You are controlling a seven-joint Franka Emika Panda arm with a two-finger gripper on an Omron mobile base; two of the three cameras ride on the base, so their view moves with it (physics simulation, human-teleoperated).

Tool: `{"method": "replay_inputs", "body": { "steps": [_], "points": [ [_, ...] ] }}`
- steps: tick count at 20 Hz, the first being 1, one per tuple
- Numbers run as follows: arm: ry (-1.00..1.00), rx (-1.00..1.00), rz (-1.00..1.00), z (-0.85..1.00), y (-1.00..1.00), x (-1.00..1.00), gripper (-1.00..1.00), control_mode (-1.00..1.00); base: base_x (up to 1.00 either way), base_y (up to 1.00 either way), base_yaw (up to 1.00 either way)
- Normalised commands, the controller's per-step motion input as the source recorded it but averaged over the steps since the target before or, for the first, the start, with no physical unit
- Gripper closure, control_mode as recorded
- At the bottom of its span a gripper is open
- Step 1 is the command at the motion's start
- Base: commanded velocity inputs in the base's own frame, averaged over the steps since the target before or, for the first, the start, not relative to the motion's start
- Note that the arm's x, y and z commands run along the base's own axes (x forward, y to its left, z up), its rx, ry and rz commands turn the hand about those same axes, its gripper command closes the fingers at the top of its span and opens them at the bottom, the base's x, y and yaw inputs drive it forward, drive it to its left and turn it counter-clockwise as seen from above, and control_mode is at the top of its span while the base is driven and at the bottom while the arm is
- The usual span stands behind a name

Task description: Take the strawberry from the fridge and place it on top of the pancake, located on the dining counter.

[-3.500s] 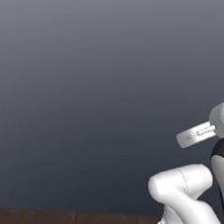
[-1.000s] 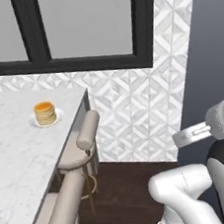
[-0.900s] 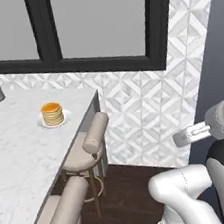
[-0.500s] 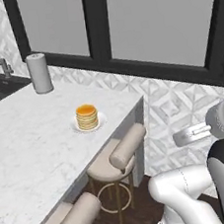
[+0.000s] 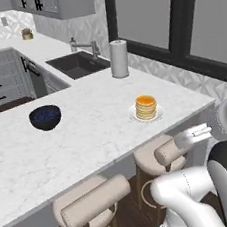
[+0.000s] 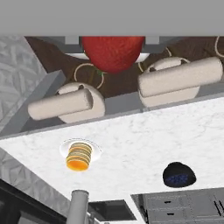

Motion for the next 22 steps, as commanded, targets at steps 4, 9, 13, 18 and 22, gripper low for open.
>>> {"method": "replay_inputs", "body": {
  "steps": [4, 9, 13, 18, 22],
  "points": [
    [0.0, 0.0, 0.0, 0.0, 0.0, 0.0, 1.0, 1.0, 0.1, -0.39, 0.57],
    [0.0, 0.0, 0.0, 0.0, 0.0, 0.0, 1.0, 1.0, -0.03, -0.94, 0.48],
    [0.0, 0.0, 0.0, 0.0, 0.0, 0.0, 1.0, 1.0, -0.08, -0.75, 0.42],
    [0.0, 0.0, 0.0, 0.0, 0.0, 0.0, 1.0, 1.0, 0.27, -0.23, 0.09],
    [0.0, 0.0, 0.0, 0.0, 0.0, 0.0, 1.0, 1.0, 0.25, -0.39, -0.04]
  ]
}}
